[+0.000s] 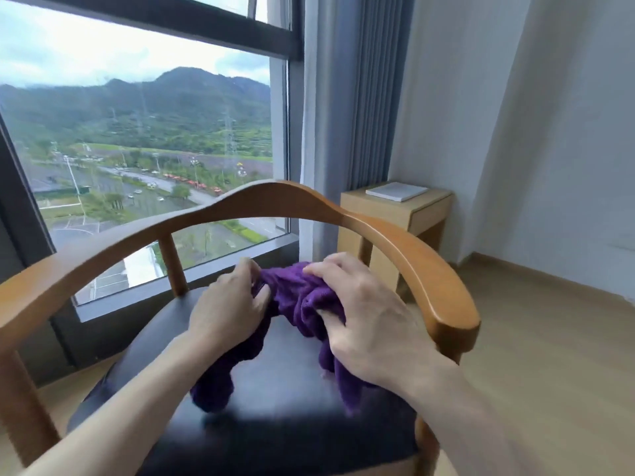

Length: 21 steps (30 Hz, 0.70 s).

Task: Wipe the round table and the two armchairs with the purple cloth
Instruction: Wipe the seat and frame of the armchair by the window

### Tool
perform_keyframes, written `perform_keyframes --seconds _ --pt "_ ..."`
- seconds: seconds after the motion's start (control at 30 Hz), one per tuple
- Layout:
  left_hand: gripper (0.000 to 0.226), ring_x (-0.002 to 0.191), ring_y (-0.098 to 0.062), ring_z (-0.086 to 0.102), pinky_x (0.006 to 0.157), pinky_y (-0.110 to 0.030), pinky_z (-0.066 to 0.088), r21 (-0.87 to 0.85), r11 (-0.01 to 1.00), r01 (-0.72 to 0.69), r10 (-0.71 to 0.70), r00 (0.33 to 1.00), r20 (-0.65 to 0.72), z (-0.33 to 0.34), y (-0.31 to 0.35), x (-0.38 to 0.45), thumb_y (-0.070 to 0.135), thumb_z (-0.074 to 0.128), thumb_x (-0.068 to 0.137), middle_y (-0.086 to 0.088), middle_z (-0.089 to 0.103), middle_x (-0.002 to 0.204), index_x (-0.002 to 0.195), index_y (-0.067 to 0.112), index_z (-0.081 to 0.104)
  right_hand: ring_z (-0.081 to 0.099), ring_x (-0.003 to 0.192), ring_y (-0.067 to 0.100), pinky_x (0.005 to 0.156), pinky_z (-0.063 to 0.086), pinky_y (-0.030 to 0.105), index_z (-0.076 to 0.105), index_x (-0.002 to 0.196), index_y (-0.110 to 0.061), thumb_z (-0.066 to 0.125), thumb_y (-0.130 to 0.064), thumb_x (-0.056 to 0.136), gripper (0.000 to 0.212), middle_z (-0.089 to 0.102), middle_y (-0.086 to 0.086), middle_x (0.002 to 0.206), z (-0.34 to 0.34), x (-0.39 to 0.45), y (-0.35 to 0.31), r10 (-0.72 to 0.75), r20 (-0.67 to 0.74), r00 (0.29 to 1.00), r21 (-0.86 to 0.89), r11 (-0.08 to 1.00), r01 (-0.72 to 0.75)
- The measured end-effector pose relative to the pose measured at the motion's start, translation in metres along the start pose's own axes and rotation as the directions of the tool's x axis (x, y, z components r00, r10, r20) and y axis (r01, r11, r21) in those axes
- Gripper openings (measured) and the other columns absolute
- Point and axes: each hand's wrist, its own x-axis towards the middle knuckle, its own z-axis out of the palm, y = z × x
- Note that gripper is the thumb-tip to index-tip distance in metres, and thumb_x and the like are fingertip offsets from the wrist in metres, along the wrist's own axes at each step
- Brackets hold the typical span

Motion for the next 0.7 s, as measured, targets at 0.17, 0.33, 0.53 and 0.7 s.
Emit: perform_keyframes --seconds 0.17,0.33,0.53,0.7 --pt "0.017 0.075 -0.025 0.055 0.064 -0.036 0.041 -0.209 0.962 -0.174 0.139 0.975 -0.173 -0.032 0.128 0.076 0.045 0.047 0.089 0.008 0.060 0.074 0.085 0.029 0.054 0.053 0.112 0.006 0.095 0.043 0.018 0.062 0.123 -0.029 0.068 -0.034 0.090 0.034 0.050 -0.014 0.120 -0.100 0.025 0.017 0.029 -0.308 0.951 -0.085 0.995 -0.058" --pt "0.019 0.093 -0.017 0.054 0.082 -0.032 0.041 -0.410 0.809 -0.422 0.419 0.902 -0.103 -0.033 0.213 0.113 0.026 0.048 0.096 0.006 0.061 0.093 0.098 0.023 0.066 0.057 0.111 0.004 0.096 0.046 0.026 0.062 0.115 -0.036 0.055 -0.054 0.090 0.032 0.058 -0.021 0.115 -0.140 0.009 0.048 0.147 -0.449 0.882 -0.060 0.979 -0.193" --pt "0.043 0.137 -0.018 0.040 0.113 -0.028 0.024 -0.324 0.868 -0.376 0.496 0.633 0.595 0.052 0.215 0.095 0.048 0.039 0.103 0.006 0.049 0.146 0.138 0.032 0.057 0.010 0.145 -0.001 0.119 0.008 0.021 0.039 0.148 -0.040 0.025 -0.073 0.087 0.071 0.030 -0.026 0.148 -0.066 -0.052 0.079 0.402 0.073 0.912 -0.111 0.913 -0.394" --pt "0.048 0.135 -0.003 0.034 0.107 -0.020 0.020 -0.506 0.841 -0.193 0.498 0.640 0.585 0.088 0.192 0.089 0.053 0.030 0.104 0.017 0.042 0.147 0.143 0.033 0.051 -0.005 0.150 0.001 0.122 0.008 0.026 0.024 0.152 -0.040 0.035 -0.064 0.086 0.072 0.016 -0.028 0.154 -0.051 -0.051 0.082 0.445 0.042 0.895 -0.156 0.887 -0.434"
